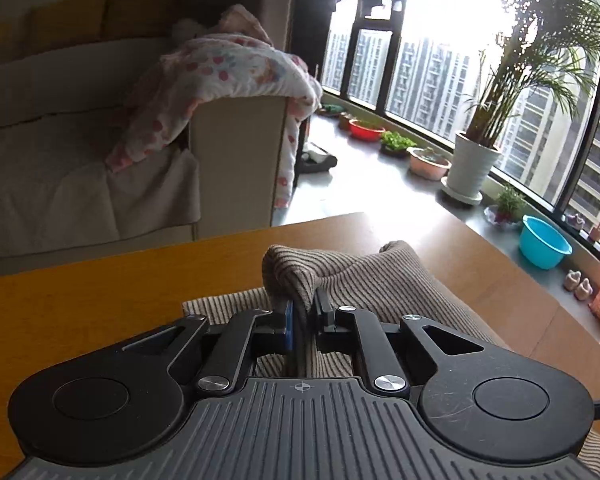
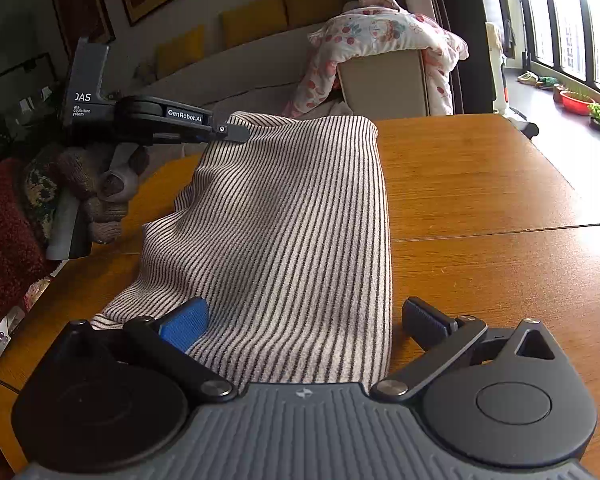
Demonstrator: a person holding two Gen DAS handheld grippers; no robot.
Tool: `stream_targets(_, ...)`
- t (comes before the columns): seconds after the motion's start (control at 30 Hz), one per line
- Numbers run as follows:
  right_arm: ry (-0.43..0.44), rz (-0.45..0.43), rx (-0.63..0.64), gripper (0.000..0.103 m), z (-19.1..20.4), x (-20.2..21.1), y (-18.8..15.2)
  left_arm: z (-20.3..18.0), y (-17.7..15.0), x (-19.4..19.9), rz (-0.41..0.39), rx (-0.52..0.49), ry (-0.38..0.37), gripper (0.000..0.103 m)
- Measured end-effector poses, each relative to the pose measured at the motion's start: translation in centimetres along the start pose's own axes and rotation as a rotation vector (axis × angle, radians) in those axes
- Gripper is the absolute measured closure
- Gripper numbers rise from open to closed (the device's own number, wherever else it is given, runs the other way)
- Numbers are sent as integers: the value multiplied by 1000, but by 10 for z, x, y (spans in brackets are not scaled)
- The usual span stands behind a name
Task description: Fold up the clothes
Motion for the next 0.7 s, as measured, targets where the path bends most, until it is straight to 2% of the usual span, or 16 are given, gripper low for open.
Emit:
stream_targets(0.07,-4,3,4,0,1,-1,0,8,-11,-9,35,-14,40,88)
stream_targets(0.13,-10,6,7,0,2,-1,1,10,-13,-7,16,-40,55,80)
stream_targets(0.2,-4,3,-6,0,1,-1,1,13,-13,-2,5,-53,74,67)
stream_targets(0.27,8,1,-21,0,0,-1,2,18,-11,8,-2,-43,88,61)
stream_targets(0.33,15,10,-9,0,3,-2,2,20,-6,25,-8,12,67,64)
stream_targets(0.37,20,15,0,0,5,-3,3,19,-6,36,-12,47,35,65)
stream_targets(0.43,34,25,27,0,10,-4,4,8,-12,59,-7,108,-80,59)
stream_targets(0.5,53,38,22,0,9,-2,5,-3,-19,82,1,166,-195,47)
stream_targets(0.57,52,21,-5,0,1,8,8,-22,-40,93,61,162,-278,45)
stream_targets(0.63,-38,-18,32,0,-6,23,13,-36,-65,99,122,140,-330,44)
stream_targets(0.7,-118,-39,73,0,-11,35,14,-41,-87,96,181,123,-334,44)
Point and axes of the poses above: each gripper's, at about its wrist camera, not at the fingertips, and x roughly against the way its jaws point, z to its left, y to its top, the point moved 4 cm from there along -x, roughly the way its jaws point, and after that the axes turned 12 degrees about x, right-handed, at the moved point
